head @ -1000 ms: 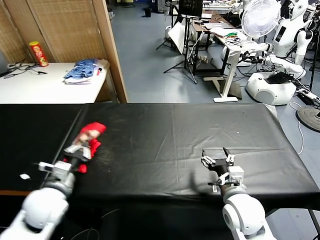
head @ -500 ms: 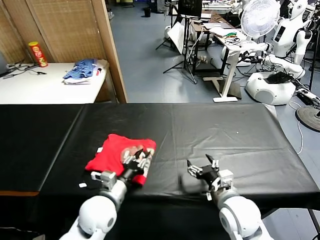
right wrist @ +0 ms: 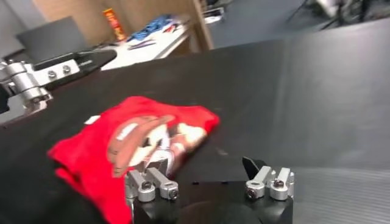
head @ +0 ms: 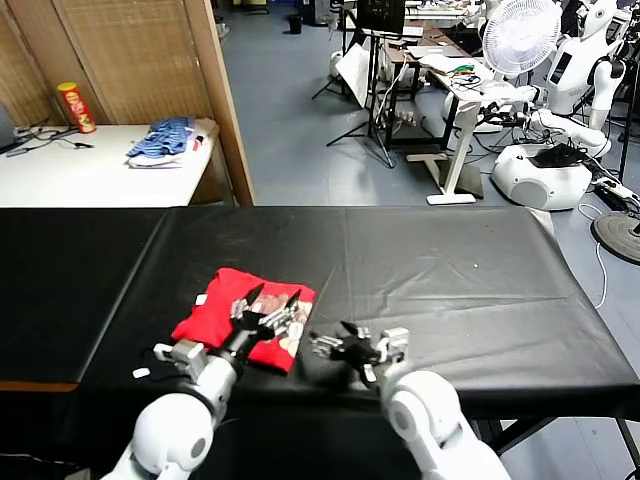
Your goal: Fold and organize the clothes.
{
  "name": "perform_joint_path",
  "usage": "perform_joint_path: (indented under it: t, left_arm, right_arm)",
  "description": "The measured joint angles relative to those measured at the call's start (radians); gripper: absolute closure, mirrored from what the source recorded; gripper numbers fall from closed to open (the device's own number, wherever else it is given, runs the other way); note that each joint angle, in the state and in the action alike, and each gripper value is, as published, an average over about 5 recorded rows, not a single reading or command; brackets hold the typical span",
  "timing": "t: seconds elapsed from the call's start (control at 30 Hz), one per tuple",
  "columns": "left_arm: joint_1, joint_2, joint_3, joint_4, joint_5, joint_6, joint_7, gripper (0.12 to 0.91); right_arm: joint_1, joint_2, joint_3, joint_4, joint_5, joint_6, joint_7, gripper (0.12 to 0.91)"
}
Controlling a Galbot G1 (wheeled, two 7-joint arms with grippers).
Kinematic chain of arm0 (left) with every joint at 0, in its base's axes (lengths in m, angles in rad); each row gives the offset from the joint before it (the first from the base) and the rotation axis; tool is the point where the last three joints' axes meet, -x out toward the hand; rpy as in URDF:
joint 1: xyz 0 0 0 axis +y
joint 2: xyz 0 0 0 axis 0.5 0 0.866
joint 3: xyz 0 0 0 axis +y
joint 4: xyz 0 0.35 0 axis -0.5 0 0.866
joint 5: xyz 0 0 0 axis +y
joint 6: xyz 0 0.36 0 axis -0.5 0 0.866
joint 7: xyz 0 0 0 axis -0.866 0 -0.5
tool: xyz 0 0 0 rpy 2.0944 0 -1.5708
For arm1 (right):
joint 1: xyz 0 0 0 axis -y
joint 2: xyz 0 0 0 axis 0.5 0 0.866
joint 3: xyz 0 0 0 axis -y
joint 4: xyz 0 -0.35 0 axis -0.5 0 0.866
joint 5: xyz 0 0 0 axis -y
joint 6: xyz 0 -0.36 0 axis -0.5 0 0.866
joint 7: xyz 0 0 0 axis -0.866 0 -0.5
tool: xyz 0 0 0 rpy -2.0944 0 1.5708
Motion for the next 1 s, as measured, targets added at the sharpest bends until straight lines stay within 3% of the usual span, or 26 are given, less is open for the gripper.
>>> perform_joint_path:
  t: [0.13,0.23,0.33,0.43,0.6,0.73,0.83,1.0]
  left_arm:
    - [0.028,-0.006,-0.028,-0.003,-0.001,-0.007,-0.024,0.232]
    - [0.043,-0.009,-0.045,-0.009,-0.006,-0.015,-0.039,0.232]
    - [0.058,-0.007,-0.064,-0.017,-0.011,-0.021,-0.044,0.232]
    - [0.071,-0.002,-0.084,-0.021,-0.013,-0.027,-0.043,0.232]
    - [0.085,-0.004,-0.109,-0.015,-0.002,-0.039,-0.047,0.232]
    - [0.091,-0.005,-0.111,-0.003,0.010,-0.051,-0.078,0.232]
    - [0.099,0.000,-0.112,0.008,0.028,-0.065,-0.085,0.232]
    - [0.122,0.018,-0.112,0.015,0.036,-0.104,-0.091,0.232]
  right_arm:
    - [0.045,0.028,-0.031,-0.069,0.004,0.015,-0.018,0.432]
    - [0.079,0.042,-0.042,-0.123,-0.008,0.029,-0.031,0.616]
    - [0.108,0.040,-0.045,-0.164,-0.059,0.049,-0.068,0.800]
    - [0.134,0.023,-0.038,-0.194,-0.147,0.083,-0.112,0.896]
    - [0.164,-0.040,-0.012,-0.237,-0.336,0.184,-0.171,0.904]
    - [0.152,-0.114,0.018,-0.231,-0.408,0.256,-0.213,0.862]
    - [0.119,-0.174,0.046,-0.195,-0.402,0.304,-0.221,0.728]
    - [0.023,-0.223,0.099,-0.091,-0.358,0.377,-0.153,0.444]
